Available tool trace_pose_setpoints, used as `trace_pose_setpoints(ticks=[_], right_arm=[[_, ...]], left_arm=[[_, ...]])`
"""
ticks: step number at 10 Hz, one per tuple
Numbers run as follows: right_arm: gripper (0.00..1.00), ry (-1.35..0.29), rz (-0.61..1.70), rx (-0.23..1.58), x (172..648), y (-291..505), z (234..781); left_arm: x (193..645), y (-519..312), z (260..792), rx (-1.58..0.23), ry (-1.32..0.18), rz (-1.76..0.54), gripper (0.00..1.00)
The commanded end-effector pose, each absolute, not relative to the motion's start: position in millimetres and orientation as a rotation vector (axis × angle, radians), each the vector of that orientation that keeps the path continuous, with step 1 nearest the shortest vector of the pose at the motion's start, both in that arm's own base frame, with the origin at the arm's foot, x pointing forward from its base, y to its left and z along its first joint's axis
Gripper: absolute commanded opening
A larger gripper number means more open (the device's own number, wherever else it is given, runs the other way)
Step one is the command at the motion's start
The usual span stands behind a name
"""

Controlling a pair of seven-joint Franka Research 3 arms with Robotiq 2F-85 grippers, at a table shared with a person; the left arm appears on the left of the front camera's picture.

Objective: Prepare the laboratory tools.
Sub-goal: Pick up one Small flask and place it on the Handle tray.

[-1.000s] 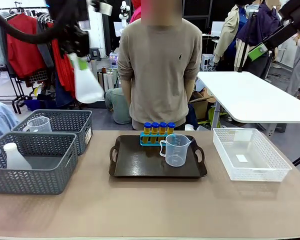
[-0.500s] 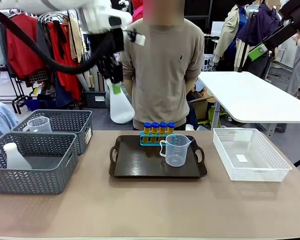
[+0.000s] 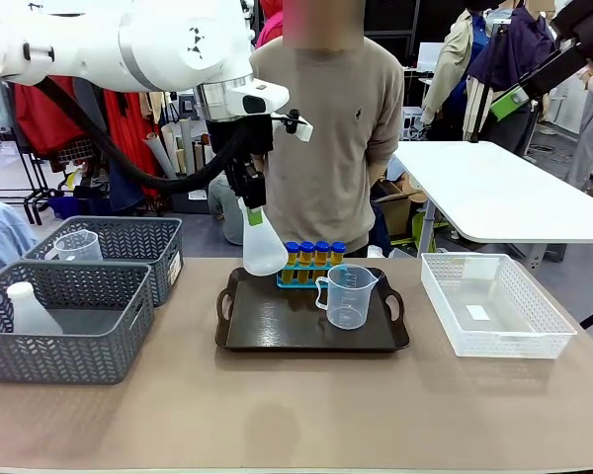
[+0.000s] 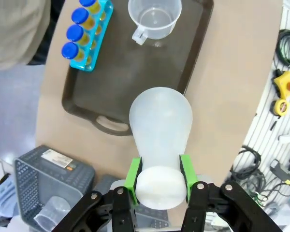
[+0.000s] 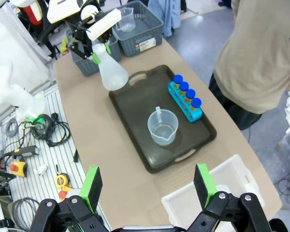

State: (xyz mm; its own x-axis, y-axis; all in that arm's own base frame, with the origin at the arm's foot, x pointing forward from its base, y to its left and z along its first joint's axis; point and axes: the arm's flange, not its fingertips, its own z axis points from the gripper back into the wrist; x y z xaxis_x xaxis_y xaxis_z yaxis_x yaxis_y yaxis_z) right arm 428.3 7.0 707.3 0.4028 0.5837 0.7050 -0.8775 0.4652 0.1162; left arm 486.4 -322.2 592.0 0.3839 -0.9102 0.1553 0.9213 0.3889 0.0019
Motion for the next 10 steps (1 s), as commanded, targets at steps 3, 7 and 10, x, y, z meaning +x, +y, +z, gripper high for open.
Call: trace_pose_setpoints(ticks=[3,7,10], right_arm=[[1.0,-0.657,0.985,0.533,428.0,7.6,709.0],[1.0,-0.657,0.985,0.533,428.0,7.6,709.0],[1.0,-0.657,0.985,0.533,428.0,7.6,709.0]], left_arm=[[483.6,-322.9,593.0,-0.086,-0.129,-1.14,0.0],[540.9,-364.2,558.7,-0.034,-0.014,-1.267,0.0],[562.0,-379.8,515.8,-0.019,0.022,-1.277,0.0]])
